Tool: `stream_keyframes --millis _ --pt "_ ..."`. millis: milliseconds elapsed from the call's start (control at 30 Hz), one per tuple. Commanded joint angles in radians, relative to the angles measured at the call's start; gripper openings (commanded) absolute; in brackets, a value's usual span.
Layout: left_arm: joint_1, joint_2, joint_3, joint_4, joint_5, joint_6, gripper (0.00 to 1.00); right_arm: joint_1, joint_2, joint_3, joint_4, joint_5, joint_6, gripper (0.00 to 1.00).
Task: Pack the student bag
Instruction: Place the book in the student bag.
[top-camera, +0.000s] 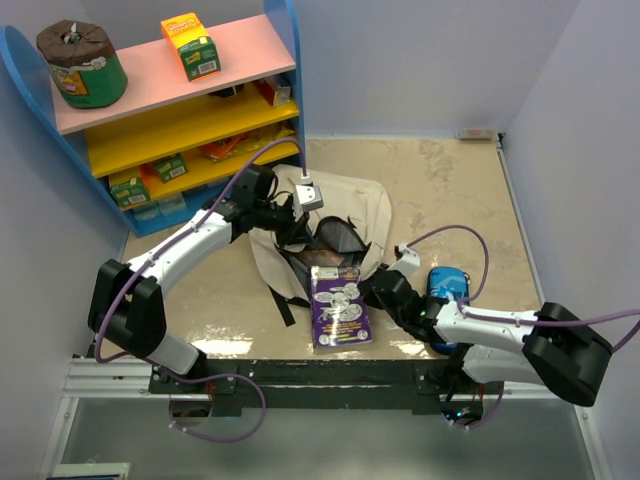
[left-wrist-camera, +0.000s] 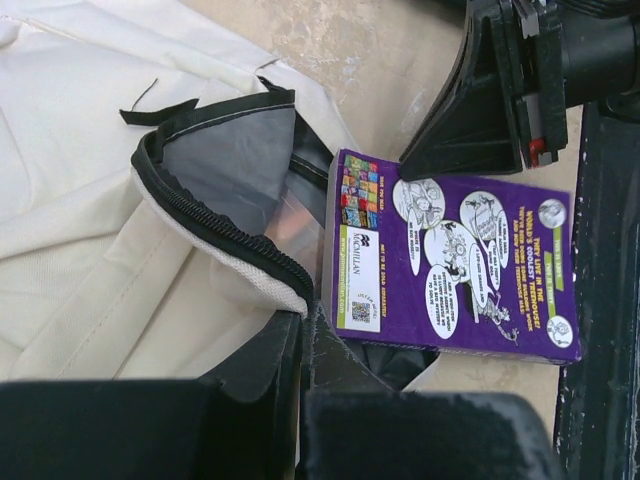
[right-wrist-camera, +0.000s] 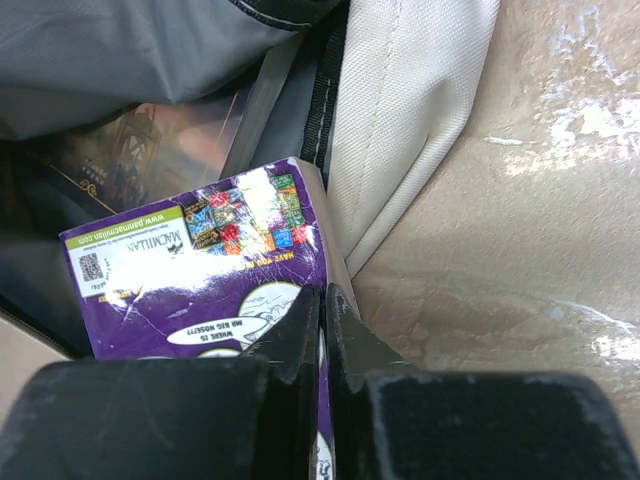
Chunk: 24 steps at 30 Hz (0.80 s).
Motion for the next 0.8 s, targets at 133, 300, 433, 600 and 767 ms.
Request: stream_keyframes --millis 133,300,433,600,767 --pt "-0.009 -0.042 -0.006 -0.019 0.050 0.040 0.00 0.009 -0.139 0.048 -0.226 -0.030 0.018 0.75" --pt "-0.009 -0.043 -0.008 -0.024 0.044 0.047 0.00 0.009 -0.417 0.036 -0.414 -0.073 0.018 0.81" --pt "-0.009 -0.037 0.009 -0.035 0.041 0.051 0.00 0.009 -0.474 0.012 -0.468 -0.208 -0.019 0.88" --pt "-0.009 -0.026 0.027 -0.039 0.044 0.044 0.00 0.058 -0.379 0.062 -0.501 -0.316 -0.118 0.98" --pt "-0.010 -0.026 0.029 -0.041 0.044 0.043 0.00 0.120 -0.315 0.127 -0.610 -0.236 -0.117 0.77"
